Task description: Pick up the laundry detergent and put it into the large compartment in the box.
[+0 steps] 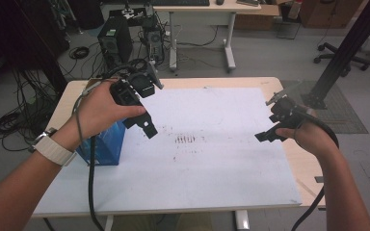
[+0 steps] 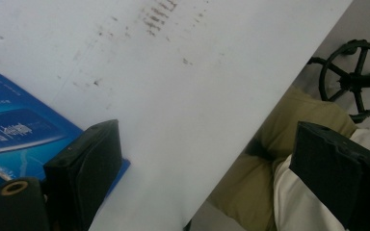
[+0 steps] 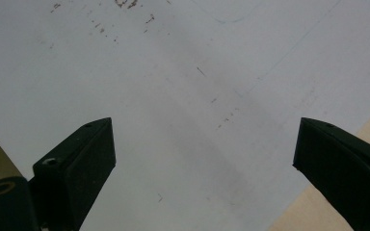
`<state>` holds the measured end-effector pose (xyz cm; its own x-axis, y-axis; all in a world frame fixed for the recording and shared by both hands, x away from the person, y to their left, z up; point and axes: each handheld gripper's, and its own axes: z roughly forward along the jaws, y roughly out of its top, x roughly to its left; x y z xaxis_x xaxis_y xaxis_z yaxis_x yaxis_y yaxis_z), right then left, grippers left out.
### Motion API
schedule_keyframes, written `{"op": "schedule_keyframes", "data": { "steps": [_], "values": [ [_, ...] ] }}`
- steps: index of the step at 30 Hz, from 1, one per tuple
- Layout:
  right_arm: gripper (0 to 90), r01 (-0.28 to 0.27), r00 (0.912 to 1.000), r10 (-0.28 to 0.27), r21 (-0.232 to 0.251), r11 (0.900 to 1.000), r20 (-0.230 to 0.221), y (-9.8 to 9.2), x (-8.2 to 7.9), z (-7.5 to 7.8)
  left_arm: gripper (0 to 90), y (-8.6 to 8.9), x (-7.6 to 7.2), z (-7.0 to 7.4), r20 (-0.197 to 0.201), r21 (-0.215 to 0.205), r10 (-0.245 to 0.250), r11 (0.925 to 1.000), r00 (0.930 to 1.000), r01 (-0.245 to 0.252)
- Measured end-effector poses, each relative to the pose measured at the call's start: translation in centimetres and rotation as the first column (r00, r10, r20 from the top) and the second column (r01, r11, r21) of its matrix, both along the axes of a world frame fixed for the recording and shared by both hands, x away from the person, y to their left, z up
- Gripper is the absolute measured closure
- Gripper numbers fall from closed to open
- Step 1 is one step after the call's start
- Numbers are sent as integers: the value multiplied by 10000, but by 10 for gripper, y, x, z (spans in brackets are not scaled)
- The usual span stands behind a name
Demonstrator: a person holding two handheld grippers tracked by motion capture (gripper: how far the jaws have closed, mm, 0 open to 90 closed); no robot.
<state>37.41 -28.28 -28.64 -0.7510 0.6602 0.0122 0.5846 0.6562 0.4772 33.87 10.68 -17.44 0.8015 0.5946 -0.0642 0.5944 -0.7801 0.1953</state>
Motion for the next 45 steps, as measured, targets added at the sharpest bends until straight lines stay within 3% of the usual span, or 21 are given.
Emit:
{"op": "schedule_keyframes", "data": {
  "steps": [9, 17, 25, 45],
  "values": [
    [76, -52, 10000, 52, -19, 10000, -2, 2, 1, 1, 113, -7, -4, -4, -295, 35, -723, 9974, 9969, 724],
    [75, -79, 10000, 79, -25, 10000, -27, 5, 2, 0, 114, -13, -9, -8, -120, 8, -1473, 9891, 9890, 1473],
    [75, -50, 10000, 50, -26, 10000, -17, 4, 2, 1, 115, -19, -11, -9, 21, -16, -1669, 9860, 9860, 1669],
    [75, -45, 10000, 45, 3, 10000, -66, 2, 2, -3, 113, -34, -15, -16, 307, -59, -2542, 9671, 9667, 2545]
  ]
}}
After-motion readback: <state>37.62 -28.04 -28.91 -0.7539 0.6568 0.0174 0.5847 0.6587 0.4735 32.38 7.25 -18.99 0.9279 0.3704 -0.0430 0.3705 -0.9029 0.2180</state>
